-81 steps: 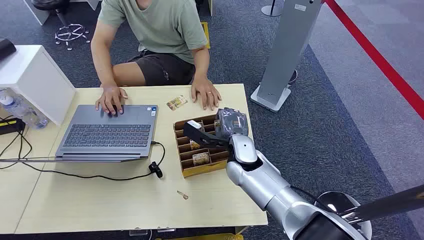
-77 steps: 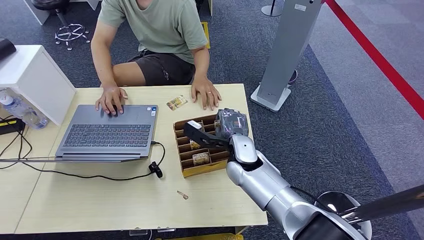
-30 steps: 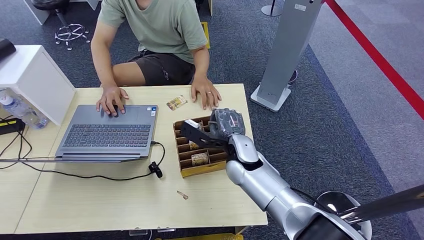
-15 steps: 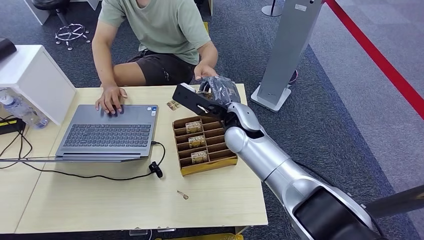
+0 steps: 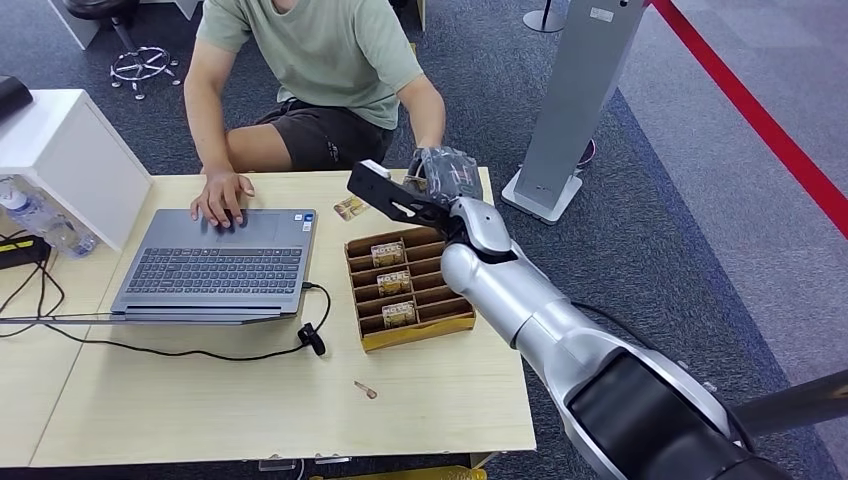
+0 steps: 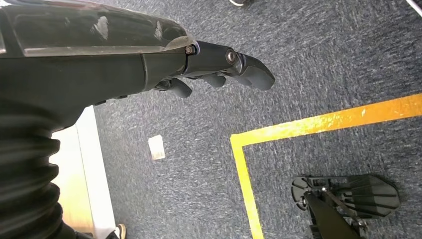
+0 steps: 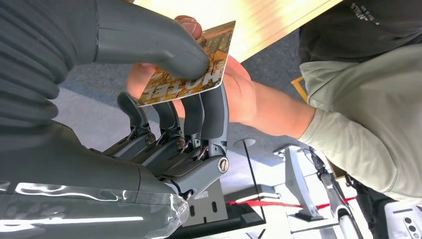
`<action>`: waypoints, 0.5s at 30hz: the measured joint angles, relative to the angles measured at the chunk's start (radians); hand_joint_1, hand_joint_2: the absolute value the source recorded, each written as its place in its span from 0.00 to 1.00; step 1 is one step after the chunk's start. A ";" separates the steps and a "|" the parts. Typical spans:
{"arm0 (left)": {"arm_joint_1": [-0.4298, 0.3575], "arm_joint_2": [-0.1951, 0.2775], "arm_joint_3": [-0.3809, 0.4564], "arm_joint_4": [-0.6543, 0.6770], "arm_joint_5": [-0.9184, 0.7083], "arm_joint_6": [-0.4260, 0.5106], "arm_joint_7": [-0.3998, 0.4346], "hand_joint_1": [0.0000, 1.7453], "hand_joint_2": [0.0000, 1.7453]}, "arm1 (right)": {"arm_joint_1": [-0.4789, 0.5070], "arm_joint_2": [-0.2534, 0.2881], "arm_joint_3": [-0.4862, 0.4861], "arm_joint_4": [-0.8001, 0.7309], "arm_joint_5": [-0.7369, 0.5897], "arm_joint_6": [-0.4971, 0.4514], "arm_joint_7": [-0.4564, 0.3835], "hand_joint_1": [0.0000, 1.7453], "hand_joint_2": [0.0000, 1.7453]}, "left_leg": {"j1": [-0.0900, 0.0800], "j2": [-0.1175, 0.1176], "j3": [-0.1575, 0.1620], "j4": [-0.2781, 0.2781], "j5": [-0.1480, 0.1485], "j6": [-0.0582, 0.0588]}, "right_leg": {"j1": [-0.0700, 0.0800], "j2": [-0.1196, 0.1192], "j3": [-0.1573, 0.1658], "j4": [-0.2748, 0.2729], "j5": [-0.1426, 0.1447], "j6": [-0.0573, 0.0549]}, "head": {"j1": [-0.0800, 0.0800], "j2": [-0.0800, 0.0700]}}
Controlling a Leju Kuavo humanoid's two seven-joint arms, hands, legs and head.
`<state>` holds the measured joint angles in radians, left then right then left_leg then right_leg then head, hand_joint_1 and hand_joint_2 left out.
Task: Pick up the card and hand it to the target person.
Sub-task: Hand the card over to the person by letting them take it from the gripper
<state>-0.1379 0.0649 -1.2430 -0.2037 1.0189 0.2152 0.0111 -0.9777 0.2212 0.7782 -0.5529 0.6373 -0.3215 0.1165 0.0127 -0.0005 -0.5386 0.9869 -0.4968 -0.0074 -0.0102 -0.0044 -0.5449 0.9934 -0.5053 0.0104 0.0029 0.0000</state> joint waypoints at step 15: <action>0.002 0.000 -0.010 0.000 0.011 -0.002 0.000 0.00 1.00 | -0.017 0.015 0.008 0.051 -0.021 -0.062 -0.065 0.00 1.00 | 0.000 0.000 0.000 0.000 0.000 0.000 | 0.000 0.000 0.000 0.000 0.000 0.000 | -0.001 0.000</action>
<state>-0.1358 0.0649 -1.2529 -0.2037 1.0296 0.2137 0.0107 -0.9949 0.2363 0.7857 -0.5015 0.6163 -0.3830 0.0520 0.0127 -0.0004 -0.5386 0.9870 -0.4968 -0.0074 -0.0102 -0.0043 -0.5451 0.9934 -0.5053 0.0104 0.0021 0.0000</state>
